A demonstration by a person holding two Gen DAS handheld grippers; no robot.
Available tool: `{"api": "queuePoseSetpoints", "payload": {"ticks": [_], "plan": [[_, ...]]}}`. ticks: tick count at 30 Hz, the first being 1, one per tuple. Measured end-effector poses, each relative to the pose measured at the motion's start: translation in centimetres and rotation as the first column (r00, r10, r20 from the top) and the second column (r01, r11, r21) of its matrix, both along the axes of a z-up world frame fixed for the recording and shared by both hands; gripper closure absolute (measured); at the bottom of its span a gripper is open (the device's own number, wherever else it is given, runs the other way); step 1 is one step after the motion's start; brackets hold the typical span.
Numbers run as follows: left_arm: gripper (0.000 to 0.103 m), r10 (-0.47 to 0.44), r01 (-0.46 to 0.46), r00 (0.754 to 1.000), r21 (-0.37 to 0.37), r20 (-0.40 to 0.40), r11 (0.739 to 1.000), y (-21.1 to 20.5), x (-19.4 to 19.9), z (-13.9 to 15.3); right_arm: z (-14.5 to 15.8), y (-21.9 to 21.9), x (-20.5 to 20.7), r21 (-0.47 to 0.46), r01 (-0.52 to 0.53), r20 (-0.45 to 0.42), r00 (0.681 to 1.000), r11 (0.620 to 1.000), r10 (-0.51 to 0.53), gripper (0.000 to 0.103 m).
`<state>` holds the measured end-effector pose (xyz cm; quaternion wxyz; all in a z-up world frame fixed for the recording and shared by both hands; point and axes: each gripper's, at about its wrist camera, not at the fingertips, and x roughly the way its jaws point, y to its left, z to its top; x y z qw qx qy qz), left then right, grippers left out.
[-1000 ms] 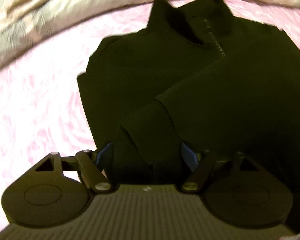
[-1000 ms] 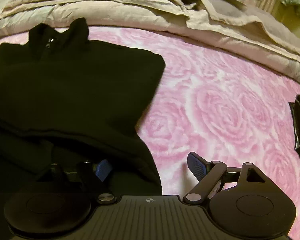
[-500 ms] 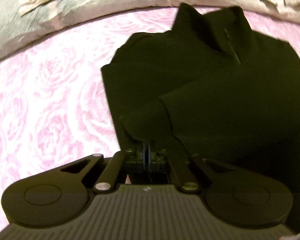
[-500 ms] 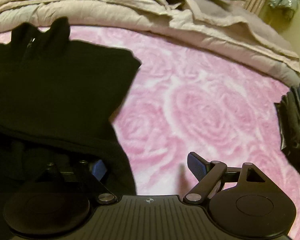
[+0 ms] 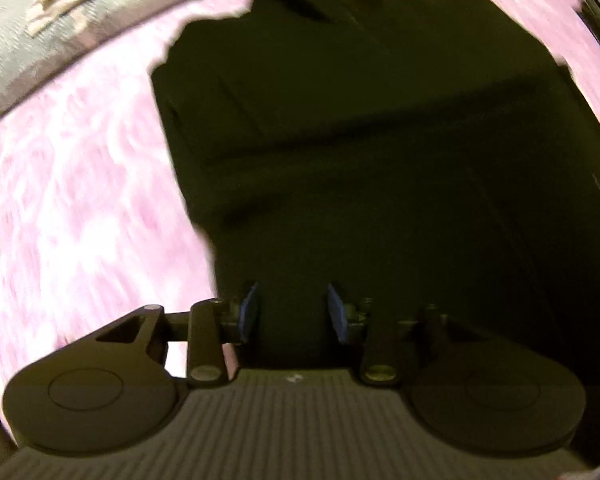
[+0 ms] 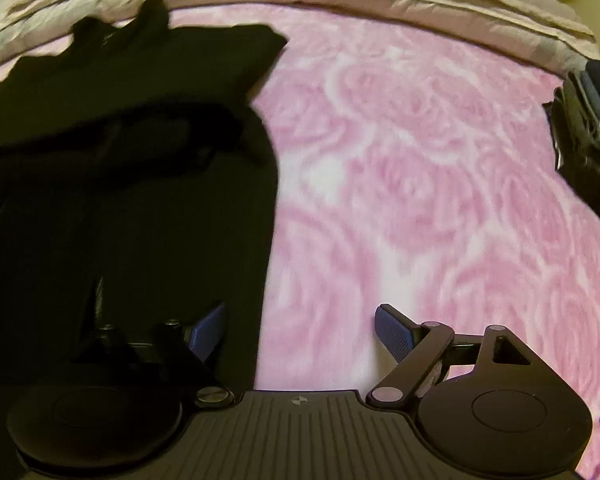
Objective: Fold clothes
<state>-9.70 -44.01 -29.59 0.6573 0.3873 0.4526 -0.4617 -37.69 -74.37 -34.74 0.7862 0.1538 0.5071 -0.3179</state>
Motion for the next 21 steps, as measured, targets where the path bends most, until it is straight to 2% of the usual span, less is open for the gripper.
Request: {"api": "queuePoseSetpoints", "payload": {"ticks": [2, 6, 10, 12, 14, 17, 18, 21], "plan": [[0.063, -0.03, 0.031, 1.0, 0.028, -0.006, 0.999, 2.2, -2.9, -0.3, 0.1, 1.3, -1.2, 0.019, -0.042, -0.019, 0.999, 0.999, 0.043, 0.02], [0.058, -0.163, 0.163, 0.987, 0.063, -0.003, 0.985, 6.9, -8.1, -0.4, 0.1, 4.4, -3.9, 0.029, -0.094, -0.053, 0.994, 0.995, 0.095, 0.02], [0.052, -0.314, 0.313, 0.95, 0.048, 0.004, 0.949, 12.4, -11.5, 0.1, 0.7, 8.7, -5.5, -0.018, -0.135, -0.065, 0.989, 0.991, 0.134, 0.02], [0.052, -0.404, 0.403, 0.914, 0.033, 0.03, 0.914, 15.6, -12.8, 0.0, 1.3, 11.3, -6.0, -0.051, -0.164, -0.065, 0.985, 0.985, 0.16, 0.02], [0.051, -0.497, 0.497, 0.865, 0.018, 0.071, 0.867, 19.0, -14.1, -0.2, 1.9, 13.6, -6.2, -0.088, -0.187, -0.066, 0.981, 0.978, 0.182, 0.02], [0.041, -0.618, 0.625, 0.772, -0.001, 0.149, 0.781, 23.3, -15.8, -0.7, 2.4, 17.3, -6.2, -0.122, -0.227, -0.071, 0.973, 0.966, 0.22, 0.02], [0.039, -0.658, 0.668, 0.732, 0.004, 0.179, 0.744, 24.3, -16.2, -1.0, 2.5, 18.5, -6.2, -0.133, -0.238, -0.076, 0.97, 0.962, 0.23, 0.02], [0.039, -0.775, 0.795, 0.561, 0.069, 0.292, 0.602, 26.5, -17.3, -2.8, 2.4, 21.5, -5.9, -0.137, -0.258, -0.086, 0.965, 0.956, 0.248, 0.019]]}}
